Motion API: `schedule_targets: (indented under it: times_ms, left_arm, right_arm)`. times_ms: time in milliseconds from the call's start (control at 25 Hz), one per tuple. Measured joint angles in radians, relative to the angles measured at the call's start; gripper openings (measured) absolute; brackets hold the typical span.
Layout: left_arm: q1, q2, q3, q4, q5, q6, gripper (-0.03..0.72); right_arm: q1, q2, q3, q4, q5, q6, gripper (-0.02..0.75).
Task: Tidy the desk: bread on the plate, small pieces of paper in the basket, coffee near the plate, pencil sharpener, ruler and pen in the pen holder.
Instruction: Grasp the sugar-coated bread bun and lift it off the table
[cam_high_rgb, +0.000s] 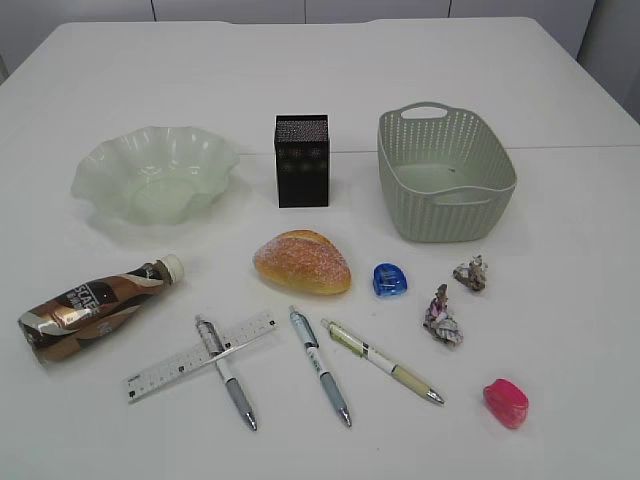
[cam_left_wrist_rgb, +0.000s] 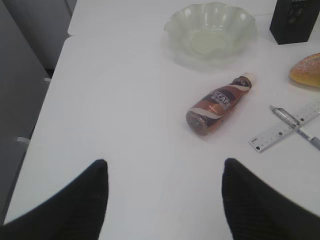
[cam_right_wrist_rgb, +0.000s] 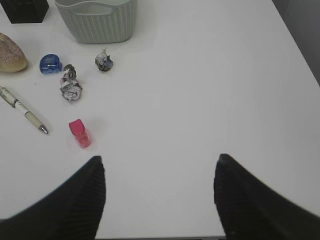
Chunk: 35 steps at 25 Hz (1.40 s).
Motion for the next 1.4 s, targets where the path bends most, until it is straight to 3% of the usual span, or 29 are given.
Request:
schedule_targets:
  times_ms: [480, 1120, 1400]
  left_arm:
    - [0.0, 0.365, -0.348, 0.029, 0.017, -0.042, 0.497]
    - [-0.089, 1.008, -0.823, -0.197, 0.109, -0.049, 0.49]
    - [-0.091, 1.195, -0.891, -0.286, 0.109, -0.049, 0.488]
  right_arm:
    - [0.0, 0.205, 0.0, -0.01, -0.009, 0.048, 0.527]
    - [0.0, 0.44, -0.032, -0.067, -0.052, 0.149, 0.527]
    - [0.0, 0.597, -0.095, -0.068, -0.063, 0.155, 0.527]
